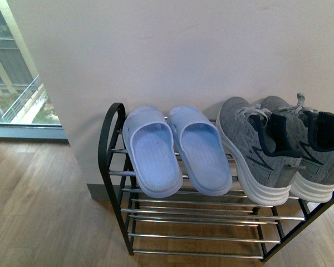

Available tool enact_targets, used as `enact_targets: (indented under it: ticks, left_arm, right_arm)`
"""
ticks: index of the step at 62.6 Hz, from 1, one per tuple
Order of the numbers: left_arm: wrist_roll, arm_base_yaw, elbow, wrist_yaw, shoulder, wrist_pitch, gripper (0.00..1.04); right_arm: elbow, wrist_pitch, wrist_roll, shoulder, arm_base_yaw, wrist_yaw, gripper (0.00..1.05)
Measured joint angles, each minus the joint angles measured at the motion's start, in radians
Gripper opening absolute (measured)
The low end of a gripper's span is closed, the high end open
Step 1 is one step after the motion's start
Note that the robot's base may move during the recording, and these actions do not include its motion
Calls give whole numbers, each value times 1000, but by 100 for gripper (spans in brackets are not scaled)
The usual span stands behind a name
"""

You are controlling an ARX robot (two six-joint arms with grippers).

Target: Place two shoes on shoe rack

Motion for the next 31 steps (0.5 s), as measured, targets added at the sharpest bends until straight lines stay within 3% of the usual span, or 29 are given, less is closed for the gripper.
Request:
enact_targets:
  ticks: [11,31]
  left_arm:
    - [2,0,0,0,0,0,97]
    - [3,0,0,0,0,0,95]
  right_arm:
    - [0,0,0,0,0,0,95]
    - [0,0,0,0,0,0,95]
